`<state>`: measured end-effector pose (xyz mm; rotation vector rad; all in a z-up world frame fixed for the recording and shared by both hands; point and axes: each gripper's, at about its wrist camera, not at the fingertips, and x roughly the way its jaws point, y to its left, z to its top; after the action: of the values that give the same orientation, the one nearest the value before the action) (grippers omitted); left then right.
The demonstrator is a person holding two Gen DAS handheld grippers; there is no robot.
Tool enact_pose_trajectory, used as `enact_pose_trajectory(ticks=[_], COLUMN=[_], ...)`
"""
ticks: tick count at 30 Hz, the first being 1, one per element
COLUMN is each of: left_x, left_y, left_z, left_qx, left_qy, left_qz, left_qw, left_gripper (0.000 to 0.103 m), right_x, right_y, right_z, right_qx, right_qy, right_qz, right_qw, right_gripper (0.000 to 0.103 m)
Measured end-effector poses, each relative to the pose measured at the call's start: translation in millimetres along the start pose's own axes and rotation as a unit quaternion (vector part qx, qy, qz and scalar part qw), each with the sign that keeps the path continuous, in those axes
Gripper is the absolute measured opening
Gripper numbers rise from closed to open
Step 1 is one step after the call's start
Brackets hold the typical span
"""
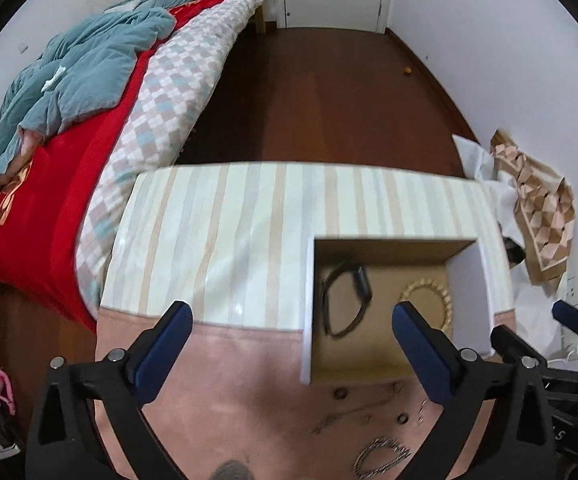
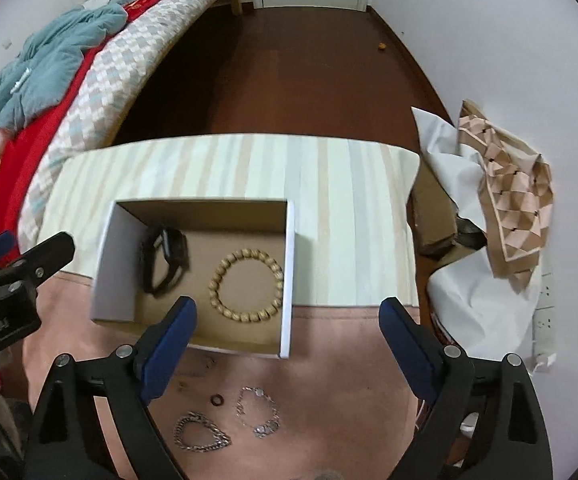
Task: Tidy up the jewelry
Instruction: 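Carry the watch band and bead bracelet into the white box and release both, then grasp the silver chain bracelet with the left tool while the right tool grasps the charm bracelet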
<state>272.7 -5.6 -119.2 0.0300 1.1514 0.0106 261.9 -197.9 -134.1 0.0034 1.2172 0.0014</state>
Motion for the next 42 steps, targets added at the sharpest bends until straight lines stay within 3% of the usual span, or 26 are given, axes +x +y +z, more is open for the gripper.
enact_pose_trajectory(ticks=[3, 12, 21, 34, 39, 42], left_x=[-1, -28, -79, -138, -137, -117], left_y=[0, 4, 12, 19, 24, 25], left_z=[-11, -31, -47, -76, -89, -101], left_qx=[0.001, -0.004, -0.012, -0.021, -0.026, -0.023], left_qy=[0.002, -0.028, -0.083, -0.132, -0.136, -0.114], left_qz=[0.014, 0.031, 0.041, 0.038, 0.05, 0.062], left_qw=[0.9999, 0.9991, 0.9956, 0.9903, 0.9891, 0.9913], left_gripper=[0.102, 0.102, 0.102, 0.102, 0.102, 0.102], right_x=[2, -17, -69, -145, -146, -124], right_y=[0, 5, 9, 17, 19, 16], right_z=[-11, -30, -43, -74, -90, -103], right_qx=[0.007, 0.016, 0.014, 0.015, 0.019, 0.029], right_qy=[0.0, -0.012, -0.059, -0.123, -0.117, -0.093], right_qz=[-0.001, -0.006, -0.024, -0.028, -0.016, -0.008], right_qw=[1.0, 1.0, 0.998, 0.992, 0.993, 0.995], right_gripper=[0.101, 0.101, 0.101, 0.101, 0.101, 0.101])
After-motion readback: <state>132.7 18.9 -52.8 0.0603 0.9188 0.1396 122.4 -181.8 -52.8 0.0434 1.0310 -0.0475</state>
